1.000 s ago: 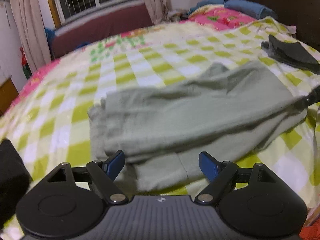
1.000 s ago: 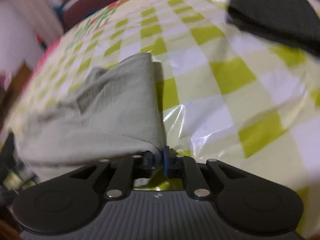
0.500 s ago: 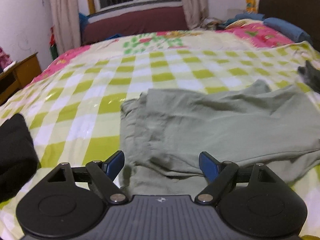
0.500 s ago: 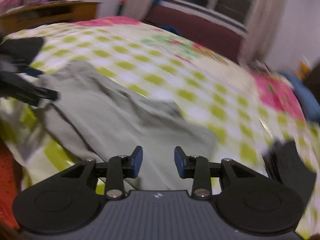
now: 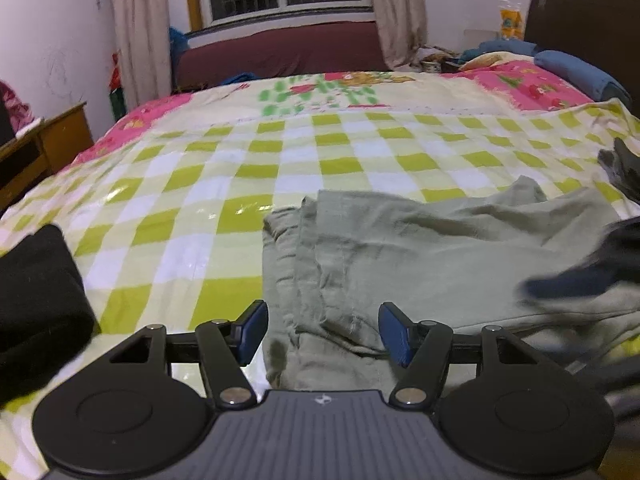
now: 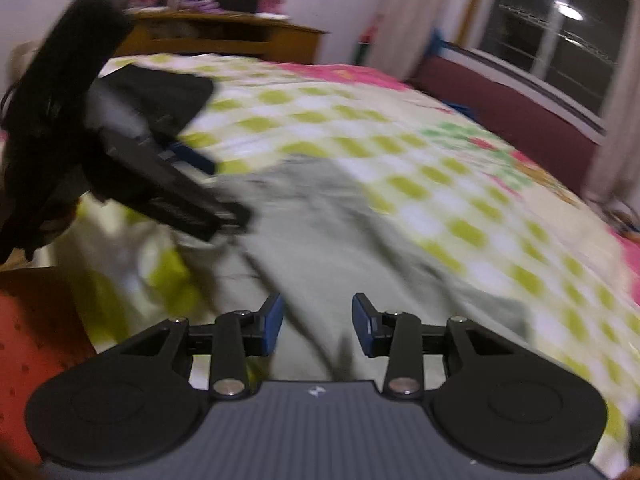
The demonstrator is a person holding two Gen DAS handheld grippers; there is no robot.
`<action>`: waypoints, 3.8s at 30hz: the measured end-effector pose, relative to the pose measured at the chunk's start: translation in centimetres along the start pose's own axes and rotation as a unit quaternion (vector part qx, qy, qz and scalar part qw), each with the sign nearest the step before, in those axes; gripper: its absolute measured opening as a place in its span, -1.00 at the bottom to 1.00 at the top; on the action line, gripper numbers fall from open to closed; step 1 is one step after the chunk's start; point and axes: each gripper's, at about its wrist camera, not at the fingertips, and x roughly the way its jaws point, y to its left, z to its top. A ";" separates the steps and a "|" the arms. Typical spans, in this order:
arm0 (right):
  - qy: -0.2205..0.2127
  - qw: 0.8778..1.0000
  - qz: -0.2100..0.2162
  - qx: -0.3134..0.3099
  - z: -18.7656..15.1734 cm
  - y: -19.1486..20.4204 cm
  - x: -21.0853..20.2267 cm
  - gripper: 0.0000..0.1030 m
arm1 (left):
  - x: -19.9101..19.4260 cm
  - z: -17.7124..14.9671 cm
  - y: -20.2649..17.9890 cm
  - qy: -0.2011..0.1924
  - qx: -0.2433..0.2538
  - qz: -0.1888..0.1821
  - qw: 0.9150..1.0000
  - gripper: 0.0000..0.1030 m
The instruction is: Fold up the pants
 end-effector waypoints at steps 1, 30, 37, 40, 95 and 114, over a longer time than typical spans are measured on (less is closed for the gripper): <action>-0.003 1.000 0.005 -0.011 0.3 0.6 0.6 -0.25 | -0.2 0.1 0.0 -0.005 0.002 -0.007 1.000 0.45; -0.006 0.999 0.030 -0.039 0.5 3.5 2.5 -0.89 | -1.9 -1.1 1.3 0.017 -0.024 0.002 1.000 -0.45; -0.001 0.999 0.031 0.033 0.5 -1.5 -0.2 -0.51 | -1.6 -1.3 1.4 0.041 -0.010 0.014 0.999 -0.30; 0.000 0.996 0.005 0.094 -0.9 -5.3 -2.5 -0.35 | -2.4 -1.1 1.3 0.033 -0.007 0.016 0.999 -0.29; 0.003 0.755 0.206 0.623 -19.2 -24.2 -0.2 -0.75 | 4.0 1.5 -14.5 0.064 0.159 -0.037 0.985 -0.08; -0.052 0.746 0.057 0.661 -20.1 -23.8 -11.0 -0.90 | 1.2 0.8 -20.5 0.039 0.179 -0.156 0.971 0.00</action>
